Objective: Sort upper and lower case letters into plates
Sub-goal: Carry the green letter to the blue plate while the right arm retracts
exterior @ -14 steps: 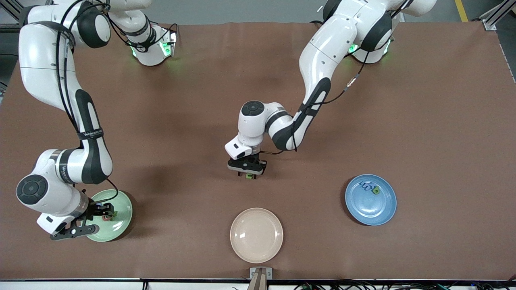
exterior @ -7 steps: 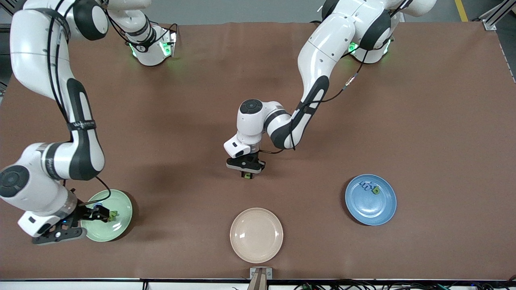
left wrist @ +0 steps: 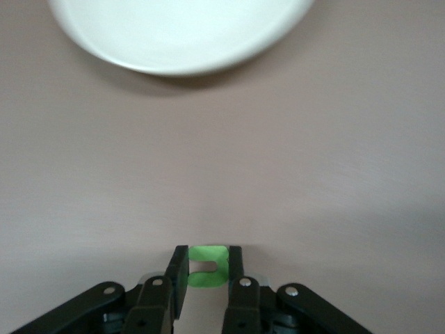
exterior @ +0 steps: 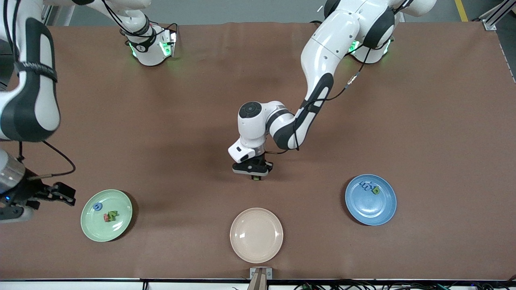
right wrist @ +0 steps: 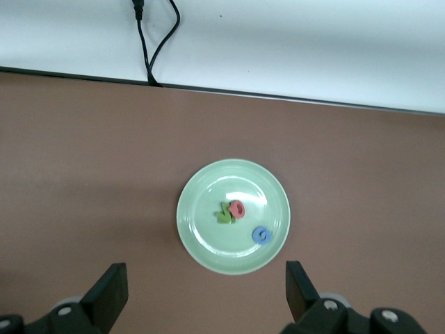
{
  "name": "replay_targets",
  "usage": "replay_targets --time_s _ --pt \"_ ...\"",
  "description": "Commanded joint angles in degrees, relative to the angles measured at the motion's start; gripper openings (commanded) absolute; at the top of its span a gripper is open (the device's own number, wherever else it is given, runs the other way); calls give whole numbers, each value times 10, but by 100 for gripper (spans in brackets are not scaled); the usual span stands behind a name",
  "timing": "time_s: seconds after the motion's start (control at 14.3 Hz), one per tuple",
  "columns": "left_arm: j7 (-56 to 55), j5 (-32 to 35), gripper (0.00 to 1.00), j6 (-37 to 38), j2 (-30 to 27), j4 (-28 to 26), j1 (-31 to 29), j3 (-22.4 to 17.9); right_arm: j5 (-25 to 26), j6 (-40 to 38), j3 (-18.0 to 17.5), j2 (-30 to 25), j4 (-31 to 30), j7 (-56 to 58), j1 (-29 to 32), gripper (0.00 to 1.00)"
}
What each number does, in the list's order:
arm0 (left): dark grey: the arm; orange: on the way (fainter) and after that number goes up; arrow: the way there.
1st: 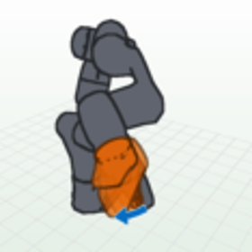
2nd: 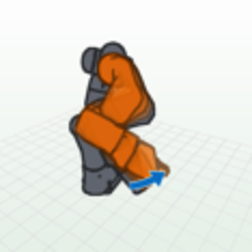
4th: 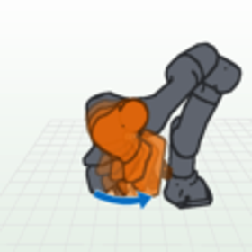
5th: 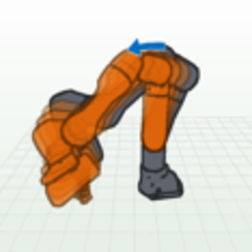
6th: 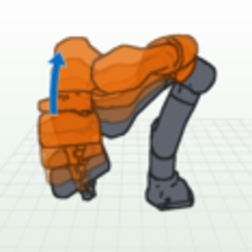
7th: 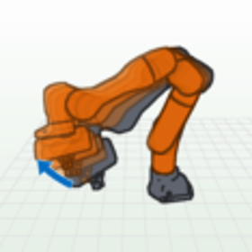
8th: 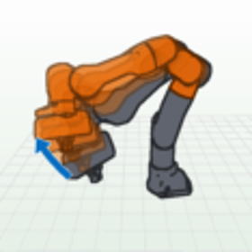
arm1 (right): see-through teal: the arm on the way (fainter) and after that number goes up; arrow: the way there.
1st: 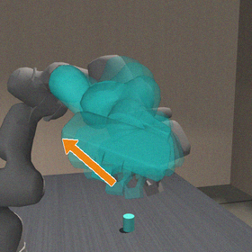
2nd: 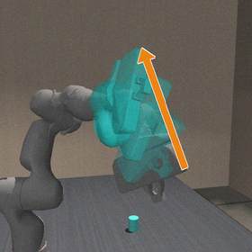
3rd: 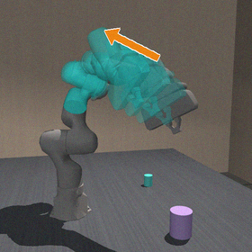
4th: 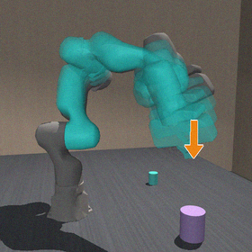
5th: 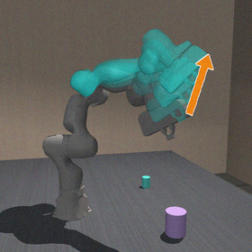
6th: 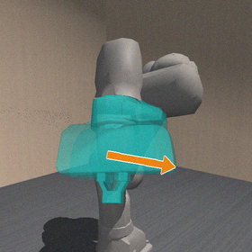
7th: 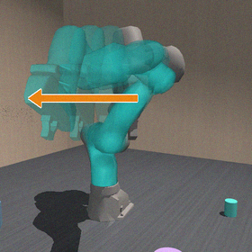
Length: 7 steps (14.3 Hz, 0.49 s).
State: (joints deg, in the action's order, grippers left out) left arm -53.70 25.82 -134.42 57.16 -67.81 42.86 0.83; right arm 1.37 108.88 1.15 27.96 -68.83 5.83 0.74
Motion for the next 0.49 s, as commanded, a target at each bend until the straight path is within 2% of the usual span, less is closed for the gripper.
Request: replay_targets --time_s 0.0,0.21,0.42 --pt "-4 7 0 123 -69 -19 -41 0 -5 -28 -2 -81 -65 -31 -1 100" --pt "11 8 0 155 -104 -41 -85 3 -4 -64 -4 -159 -112 -83 -7 100" --pt "95 5 0 152 -164 -116 -164 19 -4 -108 -35 -200 -118 -94 21 100"
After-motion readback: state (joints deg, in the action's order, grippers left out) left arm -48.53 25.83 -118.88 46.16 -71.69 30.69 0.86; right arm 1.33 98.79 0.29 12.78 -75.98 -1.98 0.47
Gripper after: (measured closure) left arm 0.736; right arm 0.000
